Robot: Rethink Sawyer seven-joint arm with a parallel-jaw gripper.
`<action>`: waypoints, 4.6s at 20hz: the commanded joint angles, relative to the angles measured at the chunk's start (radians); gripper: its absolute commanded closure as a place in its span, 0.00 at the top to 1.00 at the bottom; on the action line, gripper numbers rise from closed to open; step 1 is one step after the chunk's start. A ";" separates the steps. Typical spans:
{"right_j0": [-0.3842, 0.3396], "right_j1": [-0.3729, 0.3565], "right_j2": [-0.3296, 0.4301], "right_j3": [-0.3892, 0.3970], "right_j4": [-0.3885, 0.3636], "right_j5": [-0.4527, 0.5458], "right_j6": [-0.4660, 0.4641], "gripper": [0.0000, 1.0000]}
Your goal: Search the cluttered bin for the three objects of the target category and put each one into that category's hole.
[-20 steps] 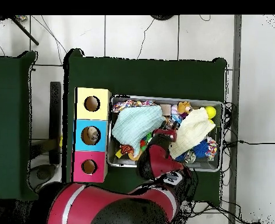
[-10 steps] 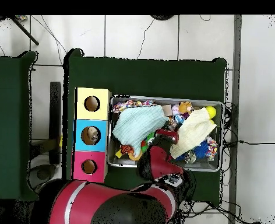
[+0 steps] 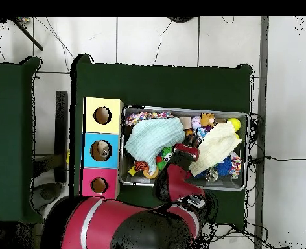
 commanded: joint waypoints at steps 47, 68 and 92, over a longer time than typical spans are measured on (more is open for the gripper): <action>0.112 0.048 0.073 0.153 0.423 -0.131 0.278 1.00; 0.198 0.010 0.020 0.248 0.576 -0.030 0.273 1.00; -0.027 -0.103 0.146 0.063 -0.207 0.181 0.177 1.00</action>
